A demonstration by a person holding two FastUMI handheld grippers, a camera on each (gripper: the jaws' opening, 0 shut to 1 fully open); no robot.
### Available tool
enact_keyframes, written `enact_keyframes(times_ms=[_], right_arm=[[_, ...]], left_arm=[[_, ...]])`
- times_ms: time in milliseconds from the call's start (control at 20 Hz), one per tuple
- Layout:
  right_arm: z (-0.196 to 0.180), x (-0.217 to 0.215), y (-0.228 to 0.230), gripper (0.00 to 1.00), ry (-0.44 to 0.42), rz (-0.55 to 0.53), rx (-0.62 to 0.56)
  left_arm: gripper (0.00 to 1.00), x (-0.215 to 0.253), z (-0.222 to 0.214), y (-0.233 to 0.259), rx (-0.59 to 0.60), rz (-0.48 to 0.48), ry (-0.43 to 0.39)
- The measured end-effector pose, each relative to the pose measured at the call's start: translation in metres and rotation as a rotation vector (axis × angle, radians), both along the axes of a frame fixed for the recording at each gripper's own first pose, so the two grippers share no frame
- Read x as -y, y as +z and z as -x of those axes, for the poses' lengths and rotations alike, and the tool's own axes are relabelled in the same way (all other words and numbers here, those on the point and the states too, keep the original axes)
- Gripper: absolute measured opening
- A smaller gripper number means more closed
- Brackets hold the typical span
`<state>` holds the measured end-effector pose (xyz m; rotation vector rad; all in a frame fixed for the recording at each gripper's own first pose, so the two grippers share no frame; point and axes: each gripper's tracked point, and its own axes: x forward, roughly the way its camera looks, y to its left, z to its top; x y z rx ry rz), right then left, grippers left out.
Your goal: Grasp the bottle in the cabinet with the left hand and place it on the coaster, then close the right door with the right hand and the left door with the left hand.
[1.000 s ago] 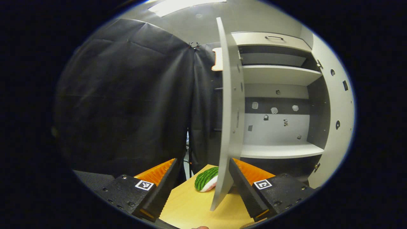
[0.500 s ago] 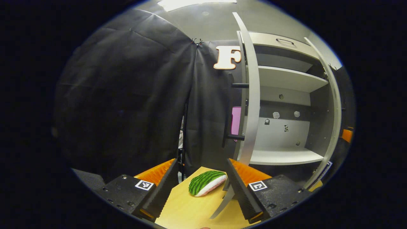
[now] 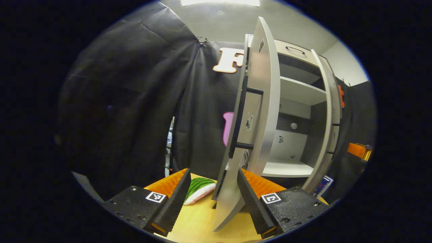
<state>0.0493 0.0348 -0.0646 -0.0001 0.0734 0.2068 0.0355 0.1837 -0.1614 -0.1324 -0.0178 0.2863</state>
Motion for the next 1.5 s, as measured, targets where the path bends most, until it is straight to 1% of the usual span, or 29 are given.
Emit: enact_keyframes(times_ms=[150,350,450,500,550,600,650,700,750,950,1000,1050,1100,1150,1250,1300,1400,1500], right_arm=[[0.006,0.023,0.006,0.96,-0.047,0.002,0.007],[0.018,0.053,0.015,0.96,-0.114,0.030,0.029],[0.025,0.066,0.021,0.96,-0.148,0.036,0.038],[0.028,0.071,0.023,0.96,-0.163,0.037,0.042],[0.031,0.076,0.026,0.96,-0.178,0.038,0.045],[0.035,0.080,0.030,0.94,-0.191,0.039,0.051],[0.039,0.085,0.034,0.94,-0.202,0.039,0.057],[0.042,0.088,0.036,0.94,-0.212,0.041,0.061],[0.043,0.091,0.040,0.93,-0.219,0.042,0.064],[0.048,0.089,0.053,0.93,-0.224,0.047,0.070],[0.049,0.086,0.057,0.96,-0.220,0.047,0.072],[0.048,0.083,0.059,0.96,-0.212,0.039,0.070],[0.048,0.080,0.063,0.93,-0.205,0.026,0.066],[0.048,0.077,0.065,0.96,-0.197,0.013,0.067],[0.047,0.074,0.069,0.96,-0.188,-0.002,0.074],[0.047,0.073,0.070,0.93,-0.185,-0.004,0.075],[0.045,0.074,0.072,0.93,-0.178,-0.006,0.075],[0.044,0.078,0.073,0.93,-0.177,-0.005,0.077]], left_arm=[[0.87,0.035,-0.018,0.005,0.010,-0.025,-0.076],[0.87,0.092,-0.056,0.006,0.038,-0.008,-0.192],[0.88,0.112,-0.073,0.005,0.046,-0.029,-0.248],[0.89,0.120,-0.080,0.006,0.049,-0.050,-0.259],[0.84,0.122,-0.088,0.007,0.048,-0.064,-0.260],[0.84,0.125,-0.096,0.007,0.039,-0.068,-0.255],[0.89,0.129,-0.097,0.001,0.020,-0.065,-0.254],[0.84,0.133,-0.097,-0.003,0.009,-0.062,-0.259],[0.90,0.137,-0.095,-0.005,-0.002,-0.059,-0.262],[0.89,0.147,-0.075,0.005,-0.034,-0.061,-0.254],[0.90,0.150,-0.069,0.013,-0.036,-0.045,-0.258],[0.90,0.153,-0.063,0.023,-0.040,-0.032,-0.261],[0.89,0.156,-0.059,0.032,-0.041,-0.027,-0.263],[0.90,0.160,-0.057,0.044,-0.033,-0.025,-0.266],[0.90,0.167,-0.052,0.069,-0.009,-0.032,-0.270],[0.90,0.171,-0.050,0.082,0.010,-0.036,-0.276],[0.89,0.177,-0.046,0.102,0.044,-0.046,-0.286],[0.90,0.179,-0.043,0.121,0.080,-0.077,-0.284]])
